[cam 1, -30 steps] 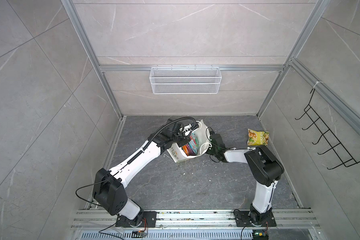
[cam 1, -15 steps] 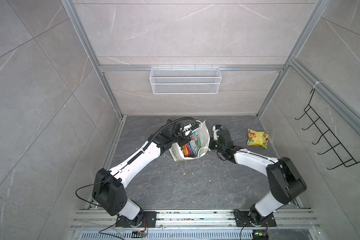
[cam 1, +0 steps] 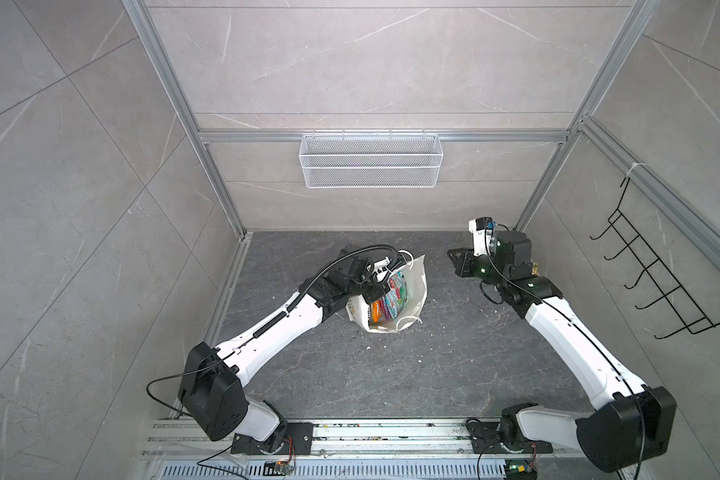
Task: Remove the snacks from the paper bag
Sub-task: 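Lower the right gripper into the bag opening beside the left gripper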
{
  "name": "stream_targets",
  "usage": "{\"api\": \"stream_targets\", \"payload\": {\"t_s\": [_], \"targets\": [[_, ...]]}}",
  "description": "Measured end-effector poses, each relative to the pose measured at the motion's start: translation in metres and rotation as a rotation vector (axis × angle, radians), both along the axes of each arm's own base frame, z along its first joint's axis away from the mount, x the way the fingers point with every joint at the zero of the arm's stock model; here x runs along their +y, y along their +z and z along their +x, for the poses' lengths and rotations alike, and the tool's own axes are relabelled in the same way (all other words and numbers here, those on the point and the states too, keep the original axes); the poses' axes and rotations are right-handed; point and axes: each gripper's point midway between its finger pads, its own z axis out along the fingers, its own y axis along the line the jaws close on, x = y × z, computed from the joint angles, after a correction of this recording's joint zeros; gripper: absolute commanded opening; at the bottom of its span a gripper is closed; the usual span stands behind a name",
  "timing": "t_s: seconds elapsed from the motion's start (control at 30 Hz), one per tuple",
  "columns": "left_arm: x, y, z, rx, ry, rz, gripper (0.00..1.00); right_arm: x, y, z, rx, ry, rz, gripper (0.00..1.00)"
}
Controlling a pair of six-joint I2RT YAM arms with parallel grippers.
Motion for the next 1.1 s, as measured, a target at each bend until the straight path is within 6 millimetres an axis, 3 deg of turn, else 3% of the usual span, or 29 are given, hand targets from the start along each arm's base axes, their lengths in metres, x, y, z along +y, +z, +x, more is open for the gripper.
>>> {"api": "stream_targets", "payload": {"t_s": [0.07,0.17,0.27,0.37,0.5,0.6,0.8,1.1], "targets": [[-0.001,-0.001,-0.003,0.011,-0.002,-0.006,0.00,0.037,0.008,-0.025,-0.013,0.142,0.005,0.17],[-0.002,-0.001,-0.005,0.022,-0.001,-0.012,0.00,0.089,0.003,-0.065,0.008,0.334,0.012,0.17],[-0.003,-0.001,-0.006,0.029,0.002,-0.018,0.00,0.111,-0.017,-0.086,0.039,0.403,0.005,0.17],[-0.003,-0.001,-0.006,0.033,0.007,-0.021,0.00,0.118,-0.044,-0.095,0.088,0.400,-0.022,0.16],[-0.003,-0.001,-0.005,0.033,0.012,-0.026,0.00,0.118,-0.063,-0.092,0.102,0.348,-0.028,0.19],[-0.003,-0.001,-0.005,0.034,0.014,-0.027,0.00,0.118,-0.074,-0.082,0.115,0.300,-0.031,0.30],[-0.003,0.001,-0.004,0.030,0.021,-0.030,0.00,0.129,-0.100,-0.070,0.134,0.251,-0.080,0.36],[-0.002,0.002,-0.002,0.023,0.028,-0.033,0.00,0.134,-0.109,-0.049,0.099,0.113,-0.097,0.42]]}}
